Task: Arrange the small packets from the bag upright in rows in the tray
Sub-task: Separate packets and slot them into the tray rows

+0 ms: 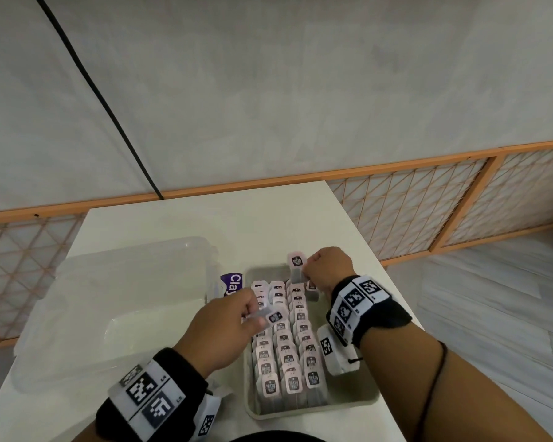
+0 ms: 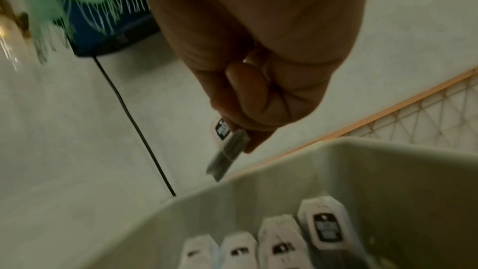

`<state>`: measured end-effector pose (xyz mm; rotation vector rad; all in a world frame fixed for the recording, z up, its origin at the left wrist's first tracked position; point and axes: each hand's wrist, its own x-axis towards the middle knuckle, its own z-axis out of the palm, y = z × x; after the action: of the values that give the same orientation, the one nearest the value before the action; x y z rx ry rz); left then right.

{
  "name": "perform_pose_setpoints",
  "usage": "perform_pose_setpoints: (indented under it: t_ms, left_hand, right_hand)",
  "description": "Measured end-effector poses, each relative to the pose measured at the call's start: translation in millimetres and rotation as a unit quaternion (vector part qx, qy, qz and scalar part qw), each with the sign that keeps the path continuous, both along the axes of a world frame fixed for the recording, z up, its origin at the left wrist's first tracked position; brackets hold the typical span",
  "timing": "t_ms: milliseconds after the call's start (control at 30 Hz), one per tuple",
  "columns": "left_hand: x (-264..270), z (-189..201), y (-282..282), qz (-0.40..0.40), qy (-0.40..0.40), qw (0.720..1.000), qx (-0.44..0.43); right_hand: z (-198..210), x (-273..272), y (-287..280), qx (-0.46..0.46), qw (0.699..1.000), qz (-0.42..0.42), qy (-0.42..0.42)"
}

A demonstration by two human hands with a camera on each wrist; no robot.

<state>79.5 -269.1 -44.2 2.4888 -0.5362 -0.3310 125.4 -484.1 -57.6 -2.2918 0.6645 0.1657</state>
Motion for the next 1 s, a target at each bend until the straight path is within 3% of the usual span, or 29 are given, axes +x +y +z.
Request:
perform_pose_setpoints:
  t_ms: [67,133,267,333,467,833,1000]
  left_hand:
    - [-0.9,-3.4,-4.0,-0.028,-0.005,0.999,0.040]
    - [-2.0,-8.9,-6.4,-0.041,0.023,0.997,0.060]
    - [-3.8,-19.9,-7.1,-0.040,0.061,0.995,0.064]
    - [-4.0,-22.8,-6.7,-0.024,0.070,0.996,0.054]
    - [-4.3,-27.0,-6.1,-0.008,0.081,0.996,0.036]
    - [-6.4,-28.6,-6.8,0.031,0.084,0.996,0.028]
    - [-7.4,-27.6,-6.2,0.033,0.088,0.995,0.029]
  right_hand:
    - [0.4,0.7,3.6,-0.136,0.981,0.096,0.096]
    - [-1.1,-1.7,8.5,-0.231,0.942,0.183,0.161]
    - [-26.1,-5.2,4.3,-0.297,0.886,0.265,0.238]
    - [-29.0,-8.1,0.3,-0.307,0.888,0.275,0.203]
    - [-27.9,-6.0,-2.2,-0.264,0.922,0.243,0.142]
    - [-32.7,6.7,9.1,-0.207,0.918,0.254,0.223]
    - [-33.0,6.9,9.6,-0.191,0.924,0.252,0.217]
